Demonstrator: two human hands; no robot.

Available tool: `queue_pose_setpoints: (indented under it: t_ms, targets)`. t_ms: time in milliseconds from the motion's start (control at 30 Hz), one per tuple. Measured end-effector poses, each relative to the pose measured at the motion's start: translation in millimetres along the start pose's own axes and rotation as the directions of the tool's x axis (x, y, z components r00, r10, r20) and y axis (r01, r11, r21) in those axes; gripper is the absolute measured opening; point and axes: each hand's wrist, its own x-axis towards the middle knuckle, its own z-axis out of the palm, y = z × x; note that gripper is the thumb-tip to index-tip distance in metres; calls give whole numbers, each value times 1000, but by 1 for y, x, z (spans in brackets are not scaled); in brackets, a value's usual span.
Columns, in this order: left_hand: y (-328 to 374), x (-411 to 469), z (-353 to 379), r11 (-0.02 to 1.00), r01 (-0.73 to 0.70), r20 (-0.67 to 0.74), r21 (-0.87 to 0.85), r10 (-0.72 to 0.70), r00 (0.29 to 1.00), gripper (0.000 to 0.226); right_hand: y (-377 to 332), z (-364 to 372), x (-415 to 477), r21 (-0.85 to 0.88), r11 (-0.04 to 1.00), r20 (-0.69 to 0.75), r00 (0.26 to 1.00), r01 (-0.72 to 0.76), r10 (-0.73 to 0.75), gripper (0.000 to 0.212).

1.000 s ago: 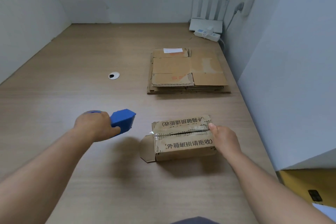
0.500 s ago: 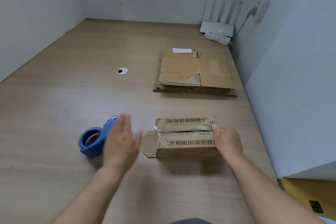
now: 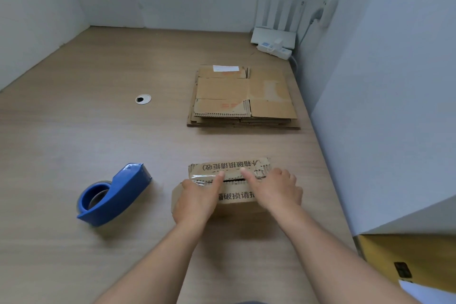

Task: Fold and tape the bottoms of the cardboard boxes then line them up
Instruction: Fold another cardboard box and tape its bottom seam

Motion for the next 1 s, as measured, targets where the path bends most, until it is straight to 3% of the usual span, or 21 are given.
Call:
queue_pose_setpoints:
  t_ms: [100,167,367,467,633,1000]
  targets:
    - [9,-6,5,998,47,-91,40,-43,995,85,-18,3,1,-6,993,76,990,-116,117,113]
    - [9,-5,9,998,51,-150,46,-43,988,76,-20,9,5,-1,993,29,992,-122,122,109]
    - [2,3,13,1000,17,-179,13,-14,984,51,-5,22,17,232,973,-134,991,22,10,50]
    - [-2,5,13,999,1,-172,-39,-8,985,48,5,22,19,354,930,-172,984,95,-35,34]
    - [-10,12,14,974,-7,-71,-228,-10,997,60,17,28,11,584,812,-131,989,25,63,35]
    - [-13,4,5,969,-83,-10,-234,83,996,50,24,24,19,438,888,-170,983,144,-75,47]
